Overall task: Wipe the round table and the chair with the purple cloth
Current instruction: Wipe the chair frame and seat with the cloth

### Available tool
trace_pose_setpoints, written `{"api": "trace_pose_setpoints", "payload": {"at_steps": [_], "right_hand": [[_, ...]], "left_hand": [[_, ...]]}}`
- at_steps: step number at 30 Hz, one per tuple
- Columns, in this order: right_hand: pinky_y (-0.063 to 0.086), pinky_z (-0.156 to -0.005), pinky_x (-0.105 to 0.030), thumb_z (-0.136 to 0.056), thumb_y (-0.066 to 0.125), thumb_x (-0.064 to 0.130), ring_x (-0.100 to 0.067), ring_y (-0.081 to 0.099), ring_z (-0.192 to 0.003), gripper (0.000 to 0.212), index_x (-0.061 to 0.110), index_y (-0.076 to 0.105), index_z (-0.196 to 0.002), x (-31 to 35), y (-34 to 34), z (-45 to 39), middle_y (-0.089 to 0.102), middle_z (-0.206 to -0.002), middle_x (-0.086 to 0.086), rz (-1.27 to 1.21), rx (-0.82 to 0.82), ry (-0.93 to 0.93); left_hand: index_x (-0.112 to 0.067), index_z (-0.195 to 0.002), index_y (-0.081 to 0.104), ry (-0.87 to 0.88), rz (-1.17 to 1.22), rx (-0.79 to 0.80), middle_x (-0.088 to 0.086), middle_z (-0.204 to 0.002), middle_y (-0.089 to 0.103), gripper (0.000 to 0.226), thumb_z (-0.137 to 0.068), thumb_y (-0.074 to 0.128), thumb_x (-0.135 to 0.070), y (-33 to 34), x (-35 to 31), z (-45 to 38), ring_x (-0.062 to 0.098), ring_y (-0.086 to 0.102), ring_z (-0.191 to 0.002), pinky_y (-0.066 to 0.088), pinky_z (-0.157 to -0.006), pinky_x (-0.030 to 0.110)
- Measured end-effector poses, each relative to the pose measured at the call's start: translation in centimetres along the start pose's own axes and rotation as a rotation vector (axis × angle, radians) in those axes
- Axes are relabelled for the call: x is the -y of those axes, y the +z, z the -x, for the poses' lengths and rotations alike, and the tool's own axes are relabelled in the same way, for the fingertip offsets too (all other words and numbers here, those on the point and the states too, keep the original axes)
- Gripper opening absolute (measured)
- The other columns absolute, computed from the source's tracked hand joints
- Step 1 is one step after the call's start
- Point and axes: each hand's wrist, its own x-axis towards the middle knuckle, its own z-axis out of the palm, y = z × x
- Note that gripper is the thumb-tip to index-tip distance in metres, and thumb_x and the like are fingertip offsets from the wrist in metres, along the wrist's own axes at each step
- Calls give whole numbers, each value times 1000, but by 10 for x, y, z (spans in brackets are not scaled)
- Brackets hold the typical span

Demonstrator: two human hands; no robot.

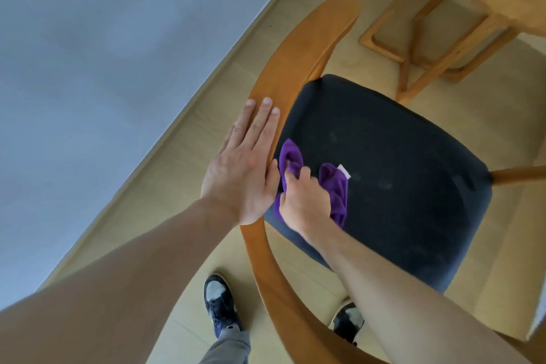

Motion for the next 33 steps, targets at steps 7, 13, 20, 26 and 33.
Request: {"api": "trace_pose_setpoints", "payload": {"at_steps": [7,13,20,26,33], "right_hand": [[42,-66,-35,-98,49,33,-31,61,-102,49,27,40,-146,-58,-15,31,46,-128,-6,70,134,-418],[46,-95,-44,-102,46,30,-44,55,-123,65,21,22,-161,-103,-63,-65,32,-155,-20,-405,21,323],[39,-67,-36,-97,51,32,-32,62,-100,37,21,48,-132,-67,-13,30,49,-124,-7,160,261,-628],[47,-81,-39,-99,46,33,-35,59,-111,45,26,42,-143,-93,-43,-6,45,-130,-8,8,160,-509],[43,-80,-41,-97,52,33,-37,59,-109,57,28,33,-151,-52,-40,-40,42,-135,-13,-71,167,-287]], "left_hand": [[-26,-160,-14,-100,-33,-36,-9,-167,-21,69,-107,28,-37,0,-13,10,9,-28,-150,-12,-121,30],[-25,-158,-21,-408,54,-113,-10,-163,-31,82,-102,39,-22,31,-63,68,9,-34,-148,-8,-121,33],[-27,-159,-18,-467,86,-107,-12,-165,-26,86,-99,41,-10,26,-62,63,6,-30,-149,2,-127,37],[-28,-160,-16,-482,94,-95,-11,-166,-23,85,-99,41,-10,24,-65,62,7,-28,-150,6,-128,41],[-32,-160,-14,-500,104,-117,-19,-165,-23,87,-98,43,-7,26,-65,62,10,-20,-153,5,-124,34]]}}
